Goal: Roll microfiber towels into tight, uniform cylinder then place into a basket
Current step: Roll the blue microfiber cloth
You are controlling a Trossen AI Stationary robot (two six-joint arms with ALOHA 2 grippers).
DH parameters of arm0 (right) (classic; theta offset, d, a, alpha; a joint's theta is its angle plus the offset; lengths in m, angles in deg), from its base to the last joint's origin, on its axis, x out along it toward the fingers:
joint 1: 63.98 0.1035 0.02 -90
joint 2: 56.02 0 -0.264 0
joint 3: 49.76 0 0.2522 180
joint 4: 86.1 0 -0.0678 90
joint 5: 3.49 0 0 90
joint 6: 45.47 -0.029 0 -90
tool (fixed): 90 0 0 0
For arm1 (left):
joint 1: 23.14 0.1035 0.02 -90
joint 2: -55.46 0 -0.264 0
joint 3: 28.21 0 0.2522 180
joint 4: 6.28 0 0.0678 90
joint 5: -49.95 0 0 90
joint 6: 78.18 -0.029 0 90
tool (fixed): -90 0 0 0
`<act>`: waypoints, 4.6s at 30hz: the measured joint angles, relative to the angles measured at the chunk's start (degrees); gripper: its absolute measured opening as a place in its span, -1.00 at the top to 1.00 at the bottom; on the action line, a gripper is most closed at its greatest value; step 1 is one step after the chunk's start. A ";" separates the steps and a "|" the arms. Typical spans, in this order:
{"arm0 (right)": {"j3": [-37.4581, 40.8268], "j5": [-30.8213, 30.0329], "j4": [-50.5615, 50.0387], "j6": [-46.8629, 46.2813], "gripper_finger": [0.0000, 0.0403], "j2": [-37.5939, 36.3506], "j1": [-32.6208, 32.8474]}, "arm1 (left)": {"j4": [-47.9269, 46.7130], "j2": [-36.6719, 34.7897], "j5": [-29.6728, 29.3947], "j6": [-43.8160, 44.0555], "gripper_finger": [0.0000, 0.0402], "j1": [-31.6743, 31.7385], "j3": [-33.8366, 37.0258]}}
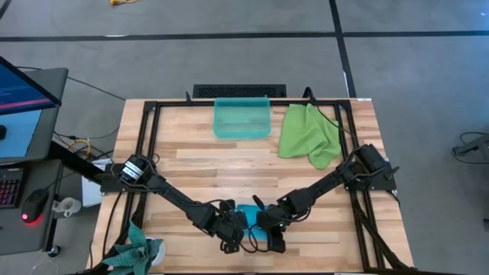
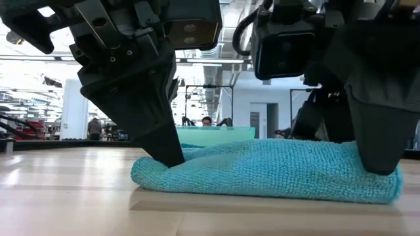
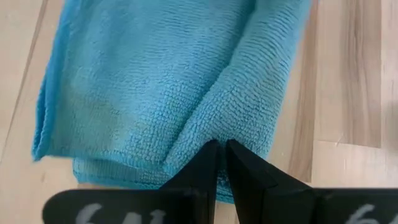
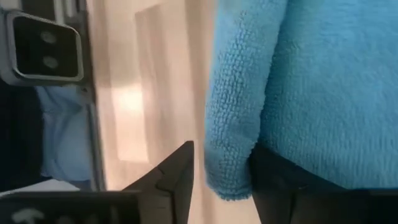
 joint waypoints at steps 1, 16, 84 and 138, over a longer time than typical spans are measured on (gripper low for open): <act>0.08 -0.43 -1.07 0.71 0.19 -0.75 -0.08 | 0.00 0.01 0.00 0.08 0.85 0.00 0.00; -0.04 -35.24 -12.68 11.27 0.28 -12.55 10.71 | 0.00 0.03 0.13 2.21 0.85 0.00 0.04; 4.47 -33.51 3.80 25.00 0.40 -12.25 15.44 | -0.12 0.03 3.15 7.39 0.85 1.53 -0.37; 4.36 -26.32 3.36 13.57 0.55 -0.43 4.91 | 0.49 -0.09 7.92 3.09 0.37 1.69 -0.46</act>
